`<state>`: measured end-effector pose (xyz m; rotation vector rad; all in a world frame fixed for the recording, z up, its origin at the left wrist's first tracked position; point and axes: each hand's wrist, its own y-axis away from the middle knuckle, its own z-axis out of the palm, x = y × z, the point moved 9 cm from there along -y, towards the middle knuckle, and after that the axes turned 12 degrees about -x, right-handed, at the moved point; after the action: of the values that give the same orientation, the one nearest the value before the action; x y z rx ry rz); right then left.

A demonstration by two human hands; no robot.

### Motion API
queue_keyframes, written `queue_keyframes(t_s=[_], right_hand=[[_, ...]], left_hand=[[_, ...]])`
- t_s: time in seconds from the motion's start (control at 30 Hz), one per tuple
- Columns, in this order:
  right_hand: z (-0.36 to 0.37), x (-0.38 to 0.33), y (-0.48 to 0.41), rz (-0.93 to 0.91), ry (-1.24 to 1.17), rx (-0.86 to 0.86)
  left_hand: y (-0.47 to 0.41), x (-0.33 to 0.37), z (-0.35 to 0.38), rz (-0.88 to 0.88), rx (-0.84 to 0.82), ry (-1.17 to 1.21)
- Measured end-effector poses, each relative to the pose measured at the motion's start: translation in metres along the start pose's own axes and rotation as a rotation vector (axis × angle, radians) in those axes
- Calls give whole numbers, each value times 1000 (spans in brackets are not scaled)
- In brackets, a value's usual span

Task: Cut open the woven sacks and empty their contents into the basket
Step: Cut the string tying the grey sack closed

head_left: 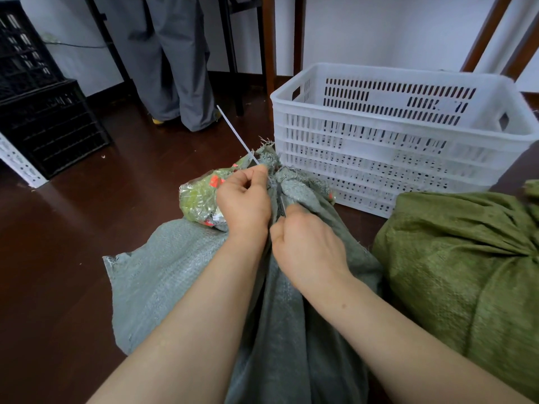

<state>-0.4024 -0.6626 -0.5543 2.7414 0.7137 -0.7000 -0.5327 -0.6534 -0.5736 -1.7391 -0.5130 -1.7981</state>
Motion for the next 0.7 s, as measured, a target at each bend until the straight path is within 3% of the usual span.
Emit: queue_keyframes(t_s=[0.17,0.33,0.5,0.7], right_hand=[[-6,10,-15,41,-60,-2],[2,-4,-8,-25,-72,-25],[-5,11,-19,34,-97,-25],[4,1,-9,-42,-65,-50]], left_hand=[[6,2,11,18,-53,-13],[-2,3,-5,10,24,23],[2,-2,12,0,-41,17],[-7,-4,-3,-11,32,67]])
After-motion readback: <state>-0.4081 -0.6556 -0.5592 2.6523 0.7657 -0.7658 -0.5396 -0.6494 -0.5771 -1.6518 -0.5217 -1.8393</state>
